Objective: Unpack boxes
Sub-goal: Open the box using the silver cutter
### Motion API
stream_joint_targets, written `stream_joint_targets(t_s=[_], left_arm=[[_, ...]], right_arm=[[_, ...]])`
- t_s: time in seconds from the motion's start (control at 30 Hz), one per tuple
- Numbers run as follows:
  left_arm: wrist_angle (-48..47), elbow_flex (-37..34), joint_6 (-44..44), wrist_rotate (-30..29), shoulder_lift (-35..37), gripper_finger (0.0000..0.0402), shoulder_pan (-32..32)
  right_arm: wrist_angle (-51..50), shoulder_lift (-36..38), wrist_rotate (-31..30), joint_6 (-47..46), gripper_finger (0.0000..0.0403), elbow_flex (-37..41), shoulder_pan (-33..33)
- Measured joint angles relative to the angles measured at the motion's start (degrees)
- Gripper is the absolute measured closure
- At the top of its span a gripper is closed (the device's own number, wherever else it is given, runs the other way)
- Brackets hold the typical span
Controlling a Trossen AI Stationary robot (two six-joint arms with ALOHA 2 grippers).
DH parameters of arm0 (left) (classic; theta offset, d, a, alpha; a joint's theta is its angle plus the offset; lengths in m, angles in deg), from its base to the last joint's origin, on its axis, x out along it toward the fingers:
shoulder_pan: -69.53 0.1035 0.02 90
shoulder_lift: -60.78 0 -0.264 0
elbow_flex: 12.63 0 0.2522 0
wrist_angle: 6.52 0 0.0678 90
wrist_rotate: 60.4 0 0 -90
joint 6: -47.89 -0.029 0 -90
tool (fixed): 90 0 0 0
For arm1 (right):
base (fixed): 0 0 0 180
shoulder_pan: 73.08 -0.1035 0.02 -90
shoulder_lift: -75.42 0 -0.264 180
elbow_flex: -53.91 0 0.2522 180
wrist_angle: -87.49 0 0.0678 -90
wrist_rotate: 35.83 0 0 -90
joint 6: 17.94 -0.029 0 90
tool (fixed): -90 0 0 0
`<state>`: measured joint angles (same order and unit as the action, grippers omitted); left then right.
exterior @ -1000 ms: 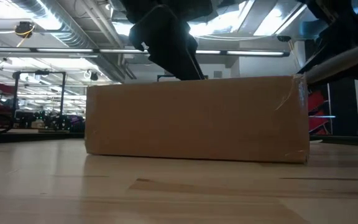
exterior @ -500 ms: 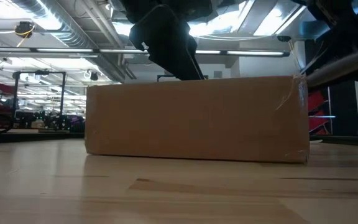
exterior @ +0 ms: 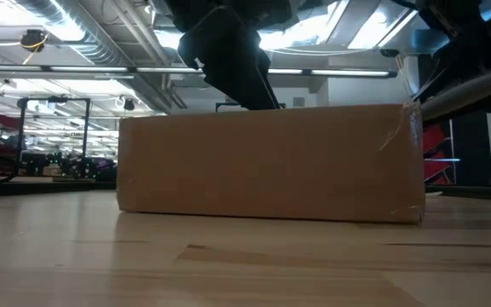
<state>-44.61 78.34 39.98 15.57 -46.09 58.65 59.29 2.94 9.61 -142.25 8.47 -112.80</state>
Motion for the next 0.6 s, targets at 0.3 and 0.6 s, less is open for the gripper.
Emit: stream_joint_targets(t_s=[0.3, 0.6], left_arm=[[0.0, 0.0, 0.0, 0.0, 0.0, 0.0167, 0.0], [0.0, 0.0, 0.0, 0.0, 0.0, 0.0167, 0.0]], right_arm=[[0.6, 0.0, 1.3, 1.7, 0.0341, 0.0, 1.1], [0.9, 0.0, 1.8, 1.8, 0.0341, 0.0, 1.1]])
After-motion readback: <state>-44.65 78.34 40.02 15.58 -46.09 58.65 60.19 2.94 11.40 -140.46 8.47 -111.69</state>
